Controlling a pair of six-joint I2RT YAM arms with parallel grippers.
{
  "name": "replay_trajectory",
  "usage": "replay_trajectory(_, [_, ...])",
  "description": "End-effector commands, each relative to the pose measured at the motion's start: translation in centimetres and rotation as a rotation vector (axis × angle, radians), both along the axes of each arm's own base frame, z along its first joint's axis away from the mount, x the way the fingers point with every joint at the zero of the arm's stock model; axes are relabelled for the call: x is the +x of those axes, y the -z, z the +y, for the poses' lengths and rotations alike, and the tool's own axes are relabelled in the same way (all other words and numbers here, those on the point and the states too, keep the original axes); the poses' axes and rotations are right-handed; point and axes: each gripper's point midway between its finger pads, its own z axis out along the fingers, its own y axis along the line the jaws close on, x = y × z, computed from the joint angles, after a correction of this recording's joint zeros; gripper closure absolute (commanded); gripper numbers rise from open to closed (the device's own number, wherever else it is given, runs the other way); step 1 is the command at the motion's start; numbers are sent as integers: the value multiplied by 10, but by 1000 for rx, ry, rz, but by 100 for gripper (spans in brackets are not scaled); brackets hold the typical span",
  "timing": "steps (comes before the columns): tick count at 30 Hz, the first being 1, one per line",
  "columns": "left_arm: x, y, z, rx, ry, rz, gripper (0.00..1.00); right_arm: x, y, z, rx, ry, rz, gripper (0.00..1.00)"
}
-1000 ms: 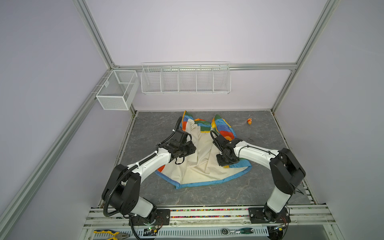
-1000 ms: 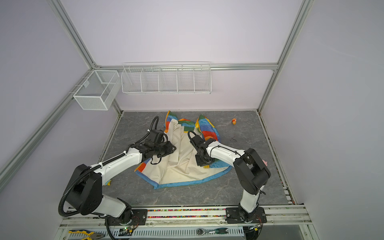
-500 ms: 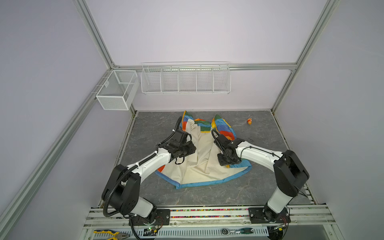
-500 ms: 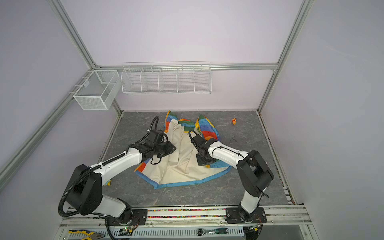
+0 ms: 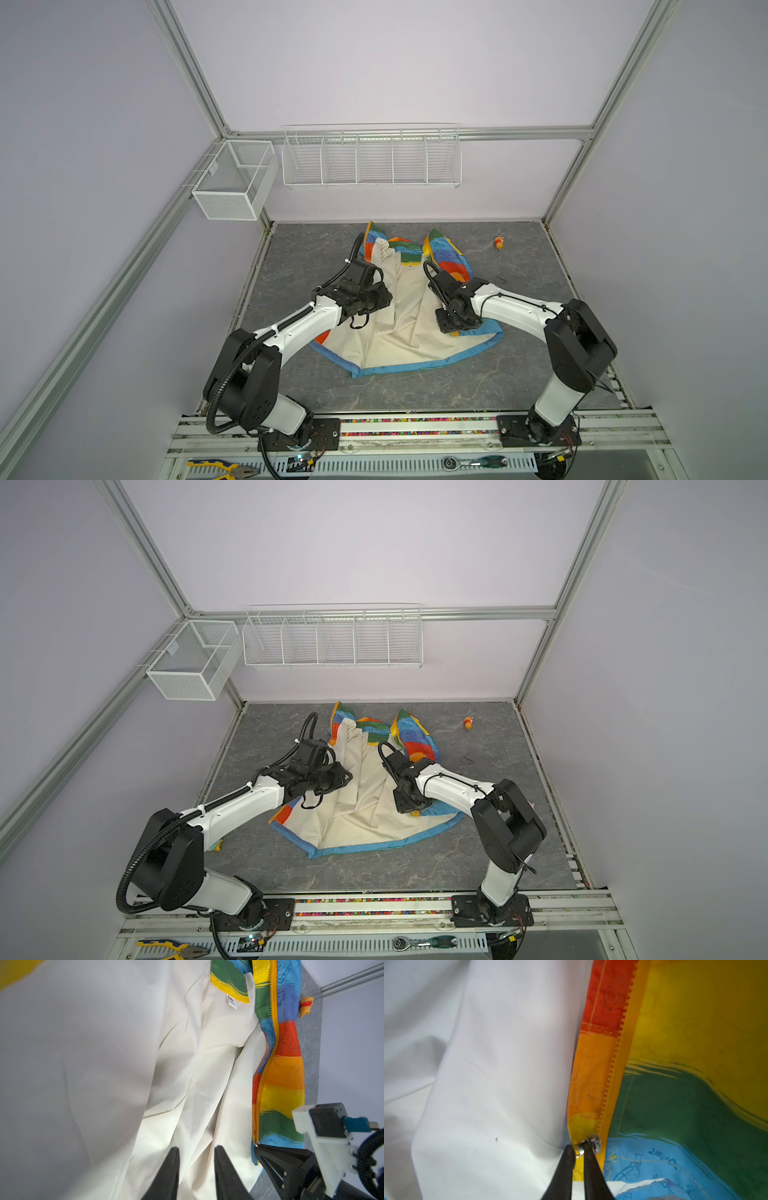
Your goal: Zip up the jacket
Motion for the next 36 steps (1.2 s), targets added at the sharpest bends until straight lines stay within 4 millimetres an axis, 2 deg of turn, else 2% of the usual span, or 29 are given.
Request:
replay_trajectory(1, [2, -9, -1, -23, -9, -14, 70, -4, 13, -7, -23, 15, 25, 85])
replay_trajectory(6, [2, -9, -1, -25, -6, -13, 70, -3, 13, -3, -4, 15, 28, 90])
replay_trajectory(11, [2, -10, -1, -27, -6, -15, 70, -3, 3, 2, 38, 10, 14, 93])
replay_trajectory(14, [2, -10, -1, -27, -7, -14, 70, -2, -10, 3, 58, 9, -10, 93])
replay_trajectory(22, [5, -14, -5, -35, 4, -18, 70, -4, -62, 8, 165, -30, -86, 93])
replay_trajectory(28, [11, -21, -14, -65, 26, -16, 69, -19, -92, 18, 255, -114, -100, 93])
replay_trajectory(36, [28, -28, -21, -125, 33, -9, 56, -52, -110, 28, 350, -229, -86, 93])
